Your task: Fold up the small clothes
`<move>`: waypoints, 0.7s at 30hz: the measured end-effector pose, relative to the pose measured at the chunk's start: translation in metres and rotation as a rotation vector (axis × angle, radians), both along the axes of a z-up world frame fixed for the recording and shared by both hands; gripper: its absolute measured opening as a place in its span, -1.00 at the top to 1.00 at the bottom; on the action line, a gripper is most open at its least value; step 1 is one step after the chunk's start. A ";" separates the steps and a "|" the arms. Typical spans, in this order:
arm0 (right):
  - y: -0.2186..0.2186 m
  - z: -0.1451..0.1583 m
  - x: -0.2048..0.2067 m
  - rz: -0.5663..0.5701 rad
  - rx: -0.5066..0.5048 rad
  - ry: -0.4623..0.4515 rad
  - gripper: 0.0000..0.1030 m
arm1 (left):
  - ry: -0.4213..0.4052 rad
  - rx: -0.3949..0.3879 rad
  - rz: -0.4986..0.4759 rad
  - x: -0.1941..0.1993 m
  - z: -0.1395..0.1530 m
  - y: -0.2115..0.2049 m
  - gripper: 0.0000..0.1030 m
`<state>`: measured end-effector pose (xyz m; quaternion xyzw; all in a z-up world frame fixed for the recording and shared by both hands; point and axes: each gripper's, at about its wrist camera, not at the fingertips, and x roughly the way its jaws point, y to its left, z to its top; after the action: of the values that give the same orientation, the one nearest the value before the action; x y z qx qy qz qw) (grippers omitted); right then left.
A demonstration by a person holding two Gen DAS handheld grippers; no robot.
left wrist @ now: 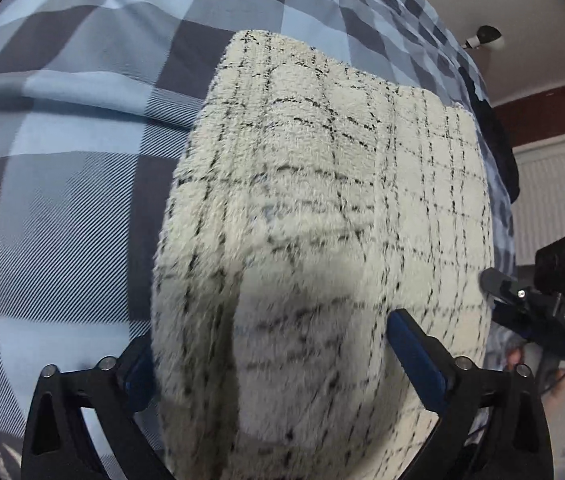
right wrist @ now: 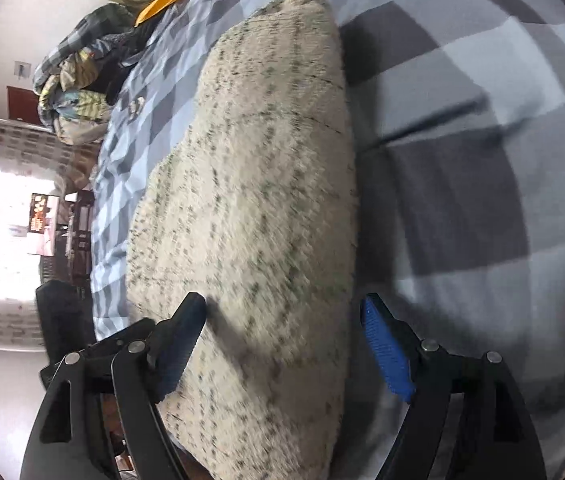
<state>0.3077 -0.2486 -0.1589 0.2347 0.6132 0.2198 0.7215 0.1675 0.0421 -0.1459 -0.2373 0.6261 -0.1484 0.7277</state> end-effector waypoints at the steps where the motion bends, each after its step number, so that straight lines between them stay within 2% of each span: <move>1: 0.003 -0.001 0.002 0.008 0.005 0.004 -0.50 | 0.001 -0.002 -0.001 0.002 -0.001 0.000 -1.00; 5: 0.008 -0.007 0.009 0.023 -0.029 0.000 -0.58 | 0.003 0.012 0.001 0.005 -0.001 -0.005 -0.98; 6: 0.010 -0.010 0.009 0.024 -0.032 0.000 -0.62 | -0.003 0.021 -0.005 0.005 -0.001 -0.007 -0.90; 8: 0.009 -0.013 0.012 0.025 -0.035 0.002 -0.62 | -0.008 -0.001 -0.013 0.008 0.002 -0.013 -0.57; 9: 0.009 -0.016 0.012 0.026 -0.033 0.004 -0.62 | -0.004 -0.049 -0.020 0.008 0.002 -0.012 -0.25; 12: 0.009 -0.016 0.012 0.021 -0.029 -0.003 -0.62 | -0.003 -0.077 -0.025 0.011 0.006 -0.018 0.07; 14: 0.007 -0.012 0.010 0.020 -0.033 -0.013 -0.49 | -0.030 -0.073 -0.030 0.009 0.012 -0.020 0.16; 16: 0.007 -0.006 0.007 0.021 -0.056 -0.025 -0.09 | -0.058 -0.068 -0.032 0.008 0.020 -0.025 0.26; 18: 0.007 0.003 0.005 0.027 -0.060 -0.044 0.14 | -0.099 -0.057 -0.035 0.007 0.030 -0.032 0.31; 21: 0.010 0.023 -0.001 0.051 -0.103 -0.117 0.28 | -0.136 -0.049 -0.024 0.011 0.037 -0.042 0.33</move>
<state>0.3065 -0.2388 -0.1357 0.1683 0.5862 0.2195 0.7615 0.1784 0.0003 -0.1090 -0.2368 0.5741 -0.1882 0.7609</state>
